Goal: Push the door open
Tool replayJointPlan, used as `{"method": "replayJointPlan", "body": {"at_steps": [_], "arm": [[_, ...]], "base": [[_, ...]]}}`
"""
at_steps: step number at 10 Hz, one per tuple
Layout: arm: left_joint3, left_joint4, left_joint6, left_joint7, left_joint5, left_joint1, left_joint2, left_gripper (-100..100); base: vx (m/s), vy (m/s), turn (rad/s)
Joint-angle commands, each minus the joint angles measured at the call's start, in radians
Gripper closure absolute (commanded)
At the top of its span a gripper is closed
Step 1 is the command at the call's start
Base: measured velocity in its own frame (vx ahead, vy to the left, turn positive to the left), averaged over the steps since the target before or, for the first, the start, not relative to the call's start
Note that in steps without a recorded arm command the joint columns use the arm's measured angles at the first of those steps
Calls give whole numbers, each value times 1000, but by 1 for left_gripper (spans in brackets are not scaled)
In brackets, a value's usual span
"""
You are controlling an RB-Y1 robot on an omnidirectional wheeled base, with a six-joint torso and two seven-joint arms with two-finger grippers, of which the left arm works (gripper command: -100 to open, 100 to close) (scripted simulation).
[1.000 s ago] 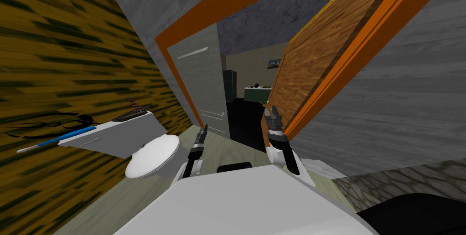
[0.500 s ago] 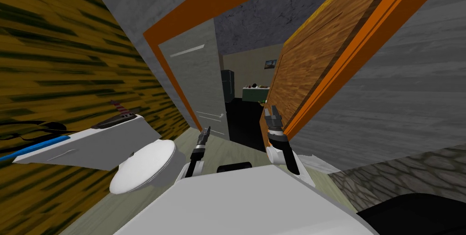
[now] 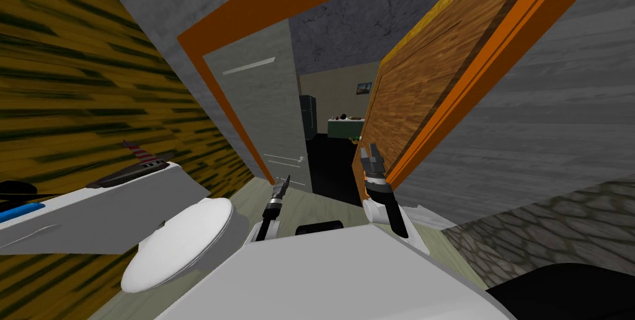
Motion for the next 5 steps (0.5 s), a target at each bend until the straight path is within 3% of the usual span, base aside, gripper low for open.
{"method": "replayJointPlan", "body": {"at_steps": [1,2,3,5], "arm": [[0,49,-14,-50,-18,-13,1,-100],[-1,82,-24,-78,-29,-24,1,-100],[-1,83,-24,-84,-29,-24,1,-100],[-1,144,-41,-143,-51,-44,0,-100]], "base": [[65,44,-104],[67,59,-153],[48,57,-43],[53,58,-89]]}}
